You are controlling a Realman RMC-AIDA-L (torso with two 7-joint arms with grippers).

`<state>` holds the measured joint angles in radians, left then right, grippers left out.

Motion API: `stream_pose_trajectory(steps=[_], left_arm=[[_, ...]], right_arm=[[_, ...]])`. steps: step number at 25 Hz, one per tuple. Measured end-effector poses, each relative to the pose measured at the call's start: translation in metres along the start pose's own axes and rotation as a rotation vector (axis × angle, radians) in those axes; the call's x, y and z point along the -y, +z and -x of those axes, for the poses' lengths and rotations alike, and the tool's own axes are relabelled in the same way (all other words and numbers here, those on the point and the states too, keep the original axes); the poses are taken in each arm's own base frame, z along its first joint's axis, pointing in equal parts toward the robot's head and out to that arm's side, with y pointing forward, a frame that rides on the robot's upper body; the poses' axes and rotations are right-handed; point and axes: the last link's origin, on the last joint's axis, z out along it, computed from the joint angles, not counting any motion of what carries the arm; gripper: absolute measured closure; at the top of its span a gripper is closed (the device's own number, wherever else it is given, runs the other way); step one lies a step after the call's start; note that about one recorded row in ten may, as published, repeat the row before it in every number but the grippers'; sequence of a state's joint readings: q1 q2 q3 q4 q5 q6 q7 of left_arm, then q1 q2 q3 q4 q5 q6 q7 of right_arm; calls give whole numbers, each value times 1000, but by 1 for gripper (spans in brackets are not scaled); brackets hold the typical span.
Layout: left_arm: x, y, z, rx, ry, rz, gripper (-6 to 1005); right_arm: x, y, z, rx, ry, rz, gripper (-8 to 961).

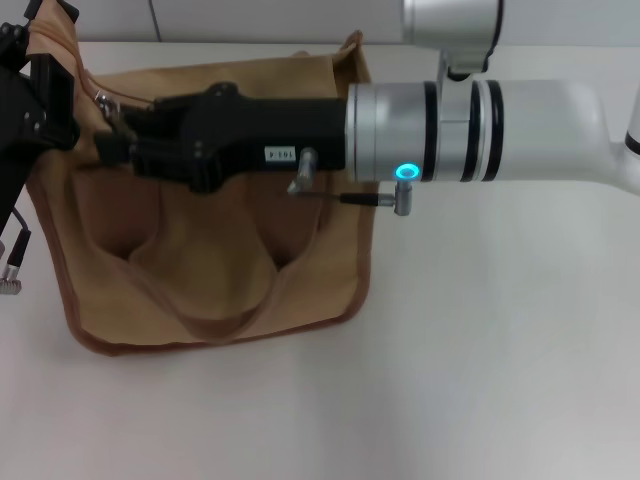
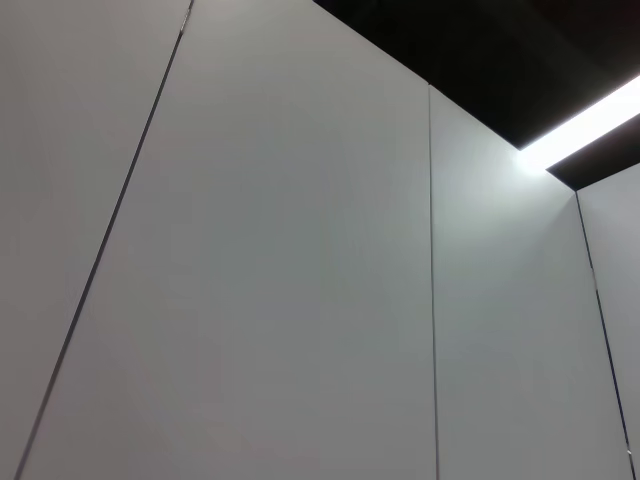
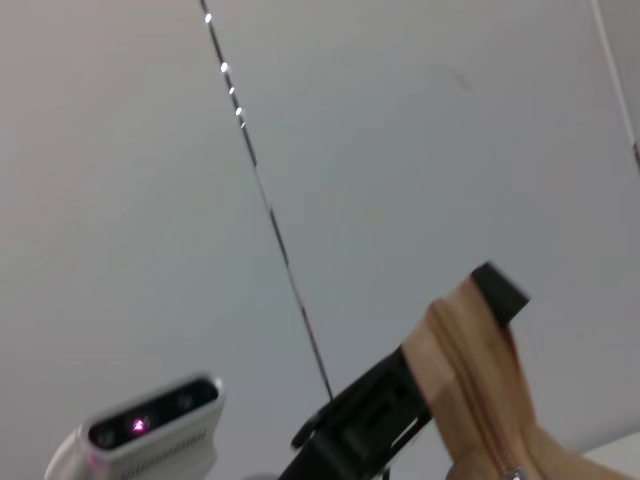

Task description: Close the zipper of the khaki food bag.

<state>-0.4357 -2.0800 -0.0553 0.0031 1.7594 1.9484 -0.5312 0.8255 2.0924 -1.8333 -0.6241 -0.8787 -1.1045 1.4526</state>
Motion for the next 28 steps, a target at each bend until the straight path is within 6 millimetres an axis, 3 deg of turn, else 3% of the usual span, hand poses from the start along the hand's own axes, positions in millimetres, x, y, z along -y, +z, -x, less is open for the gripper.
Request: stream_pose_trajectory(steps=[19,24,28], left_arm=[[0,0,0,0,2,0,977],[0,0,0,0,2,0,977],[0,0,0,-1,2,2,977]], right_arm=[[3,0,2,10,16,-4,692],[3,0,1,10,19,-8,820],[4,-1,1,10,20,-9,818]])
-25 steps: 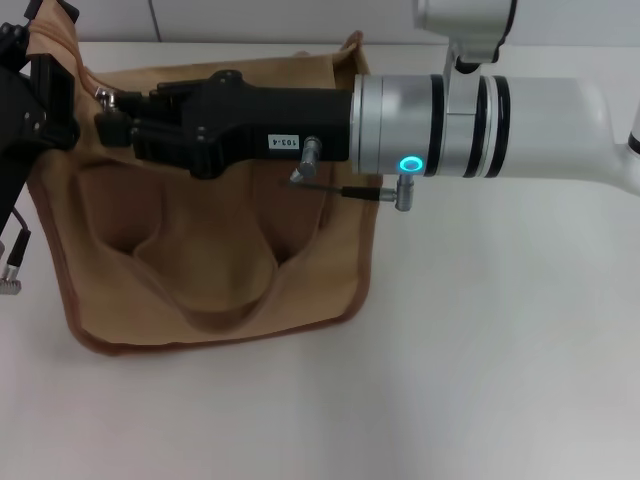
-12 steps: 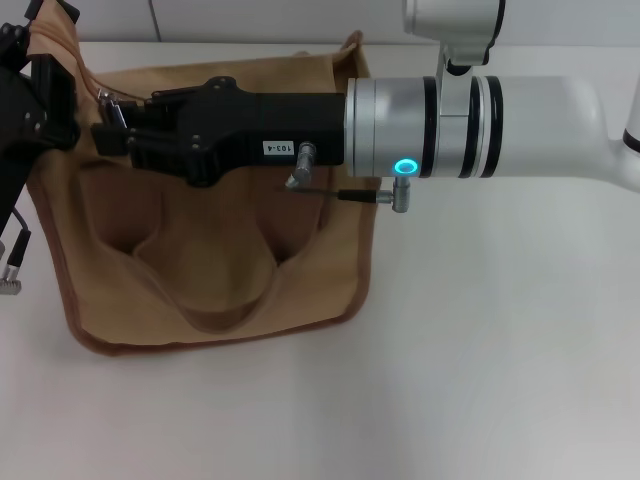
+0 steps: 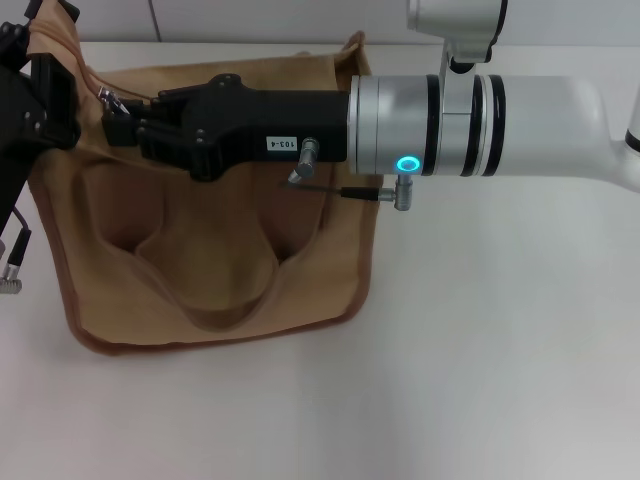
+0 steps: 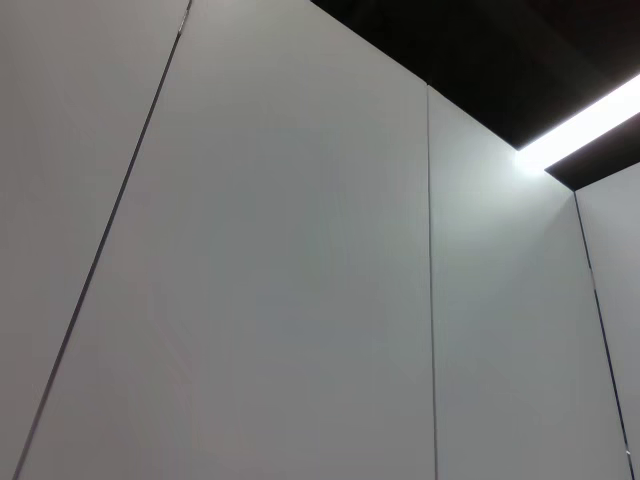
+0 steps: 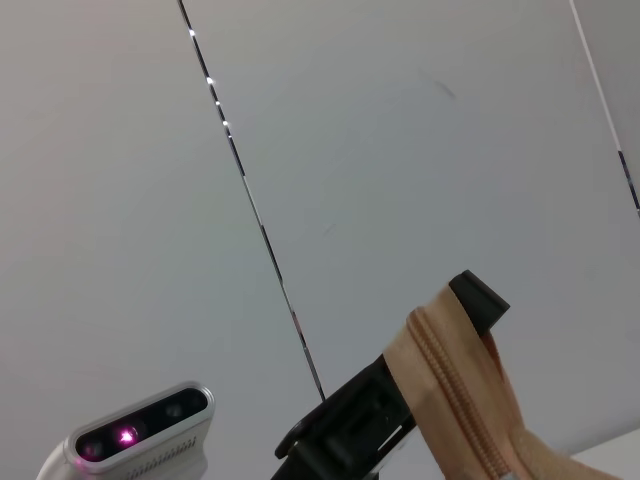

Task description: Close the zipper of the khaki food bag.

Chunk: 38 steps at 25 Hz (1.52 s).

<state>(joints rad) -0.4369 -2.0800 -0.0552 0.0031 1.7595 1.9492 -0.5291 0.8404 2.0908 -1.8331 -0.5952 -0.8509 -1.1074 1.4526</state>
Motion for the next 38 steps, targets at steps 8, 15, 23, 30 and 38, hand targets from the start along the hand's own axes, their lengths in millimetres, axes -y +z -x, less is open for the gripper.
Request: stream_pose_trajectory(steps=[8,15,23,30,38], left_arm=[[0,1,0,-1,-1,4,977],[0,1,0,-1,0,2,978],[0,1,0,-1,0,4,978],[0,0,0,0,0,0,978],[3,-3,-2,-4,11,-22,978]], right_arm=[[0,0,0,-3,-2,1,809],[0,1,0,-3,-11,2,786],[1,4,1,-20,-41,-2,814],[2,2,0,-17,-38,-8,927],[4,-6,-3,-1,-20,-22,941]])
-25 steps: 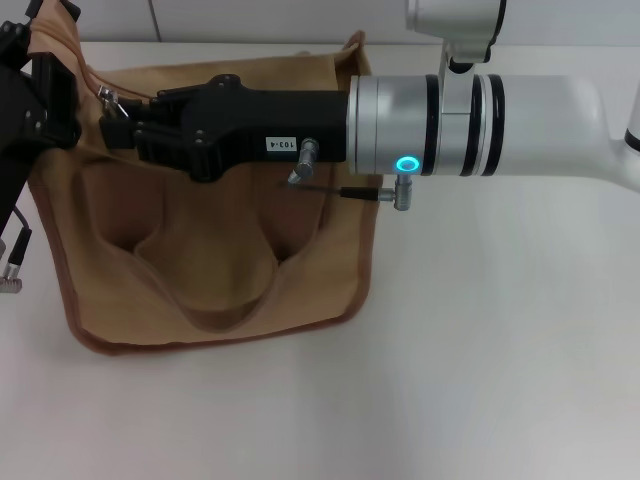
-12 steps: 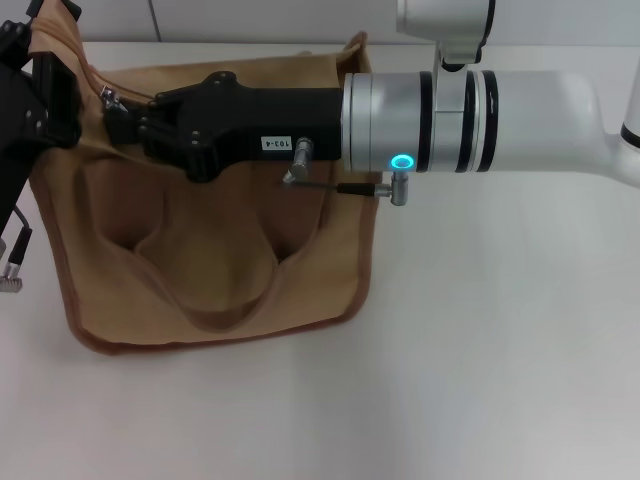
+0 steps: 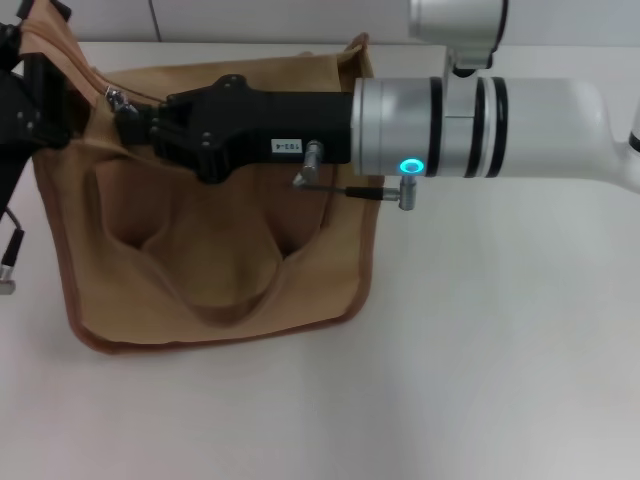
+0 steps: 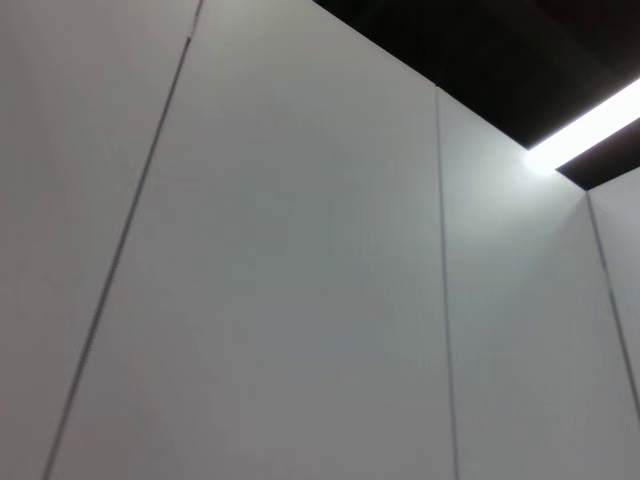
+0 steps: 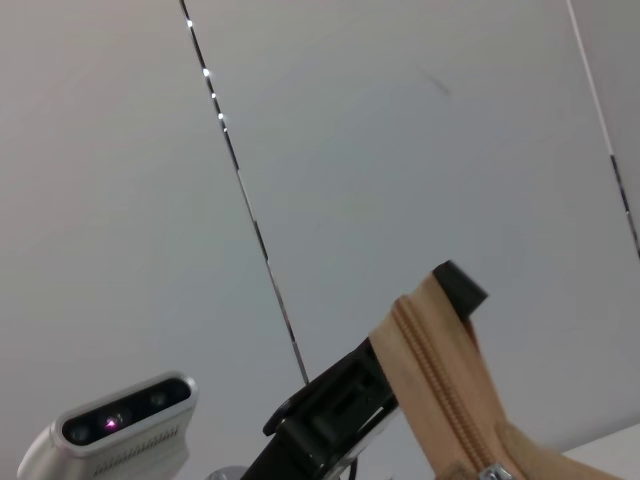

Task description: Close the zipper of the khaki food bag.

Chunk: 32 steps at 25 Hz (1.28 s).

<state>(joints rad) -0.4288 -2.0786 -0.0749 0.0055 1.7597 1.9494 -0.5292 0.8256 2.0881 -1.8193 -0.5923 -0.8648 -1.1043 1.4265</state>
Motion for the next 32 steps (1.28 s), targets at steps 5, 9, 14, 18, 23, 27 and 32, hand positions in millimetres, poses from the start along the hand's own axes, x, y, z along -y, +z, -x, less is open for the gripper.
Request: stream_pose_trajectory(steps=[5,9,14,18,23,27,32], left_arm=[[10,-13,-7,-17,28,-86,978],[14,-19,-11,-20,41,-117,978],[15,-20,-11,-20,45,-121,978],[16,-19,-11,-19,47,-120,978],[16,-17,-10,-15,48,-122,978],[17,-16,-10,-16,47,-120,978],[17,-12,-8,-14,46,-116,972]], right_arm=[[5,-10,-2,22,20,-31,940],[5,-15,-3,39,31,-32,941],[5,-20,-6,45,46,-27,942],[10,-36,-15,60,77,-64,939],[15,-70,-19,128,105,-111,942],[18,-91,-21,172,118,-149,939],[20,-118,-29,226,144,-211,935]])
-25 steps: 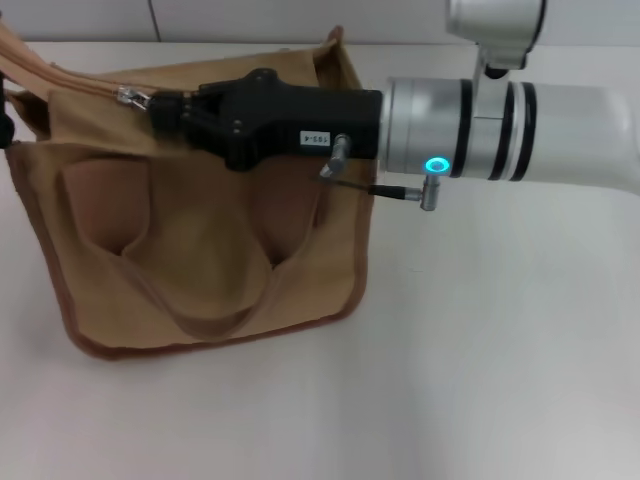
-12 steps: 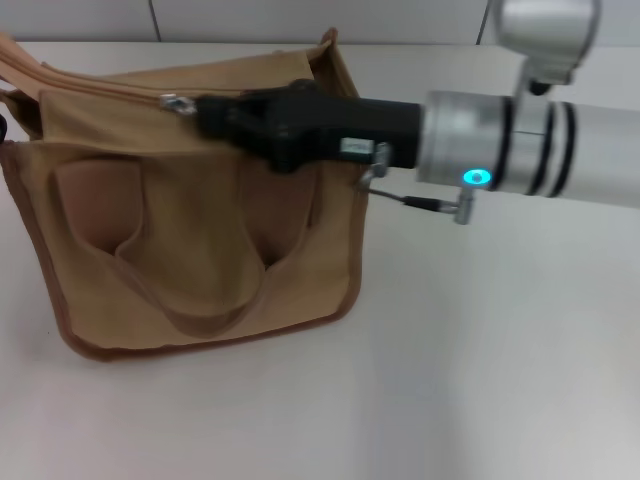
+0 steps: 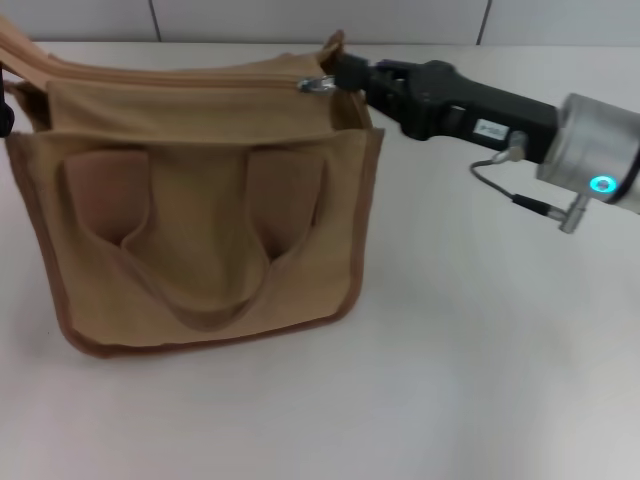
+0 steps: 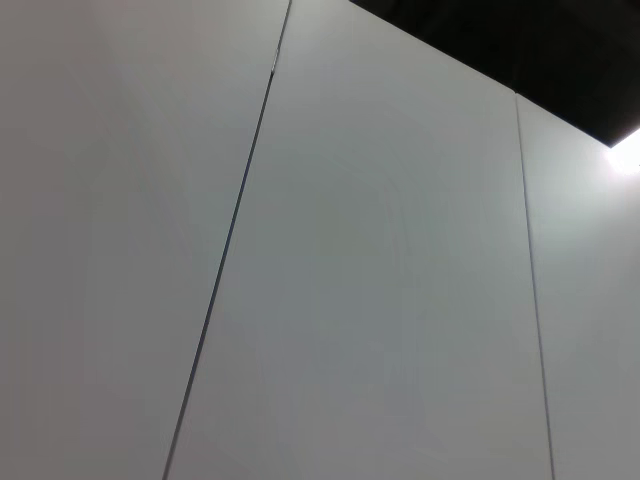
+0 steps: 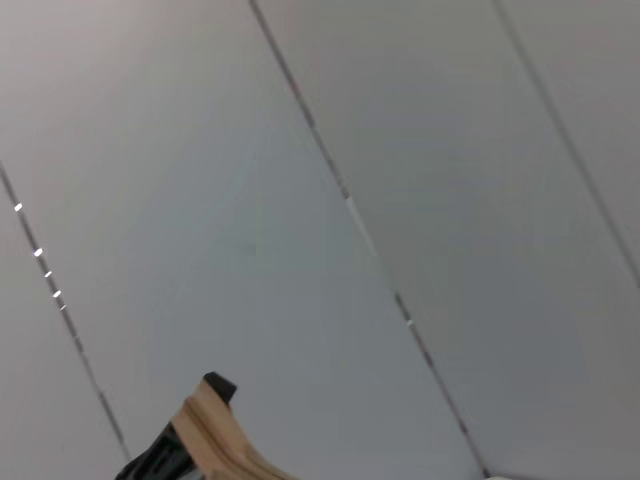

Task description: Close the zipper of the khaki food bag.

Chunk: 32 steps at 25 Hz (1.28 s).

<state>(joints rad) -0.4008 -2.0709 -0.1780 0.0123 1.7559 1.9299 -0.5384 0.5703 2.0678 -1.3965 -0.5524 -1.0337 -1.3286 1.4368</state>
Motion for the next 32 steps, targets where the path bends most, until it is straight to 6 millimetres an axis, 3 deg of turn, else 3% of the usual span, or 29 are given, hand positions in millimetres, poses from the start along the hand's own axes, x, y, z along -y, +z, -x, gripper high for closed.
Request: stream_pose_trajectory(steps=[7,13,19,21,26,28,32], left_arm=[[1,3,3,14,-3,-4,940],[0,4,8,44,-10,0,912],[7,10,16,118,-104,6,884],[15,11,20,210,-171,39,875],[27,2,10,325,-195,116,852],[27,2,10,325,-195,116,745],[59,-4,-32,311,-171,96,539]], right_arm=[[-3,-36,-5,108,-89,-36,929],[-10,-53,-10,164,-145,-37,924],[-10,-55,-18,161,-113,-42,744],[-11,-54,-22,154,-106,-32,547],[-18,-55,-25,169,-138,4,302],[-19,-55,-25,172,-142,11,300],[-22,-54,-25,173,-144,31,295]])
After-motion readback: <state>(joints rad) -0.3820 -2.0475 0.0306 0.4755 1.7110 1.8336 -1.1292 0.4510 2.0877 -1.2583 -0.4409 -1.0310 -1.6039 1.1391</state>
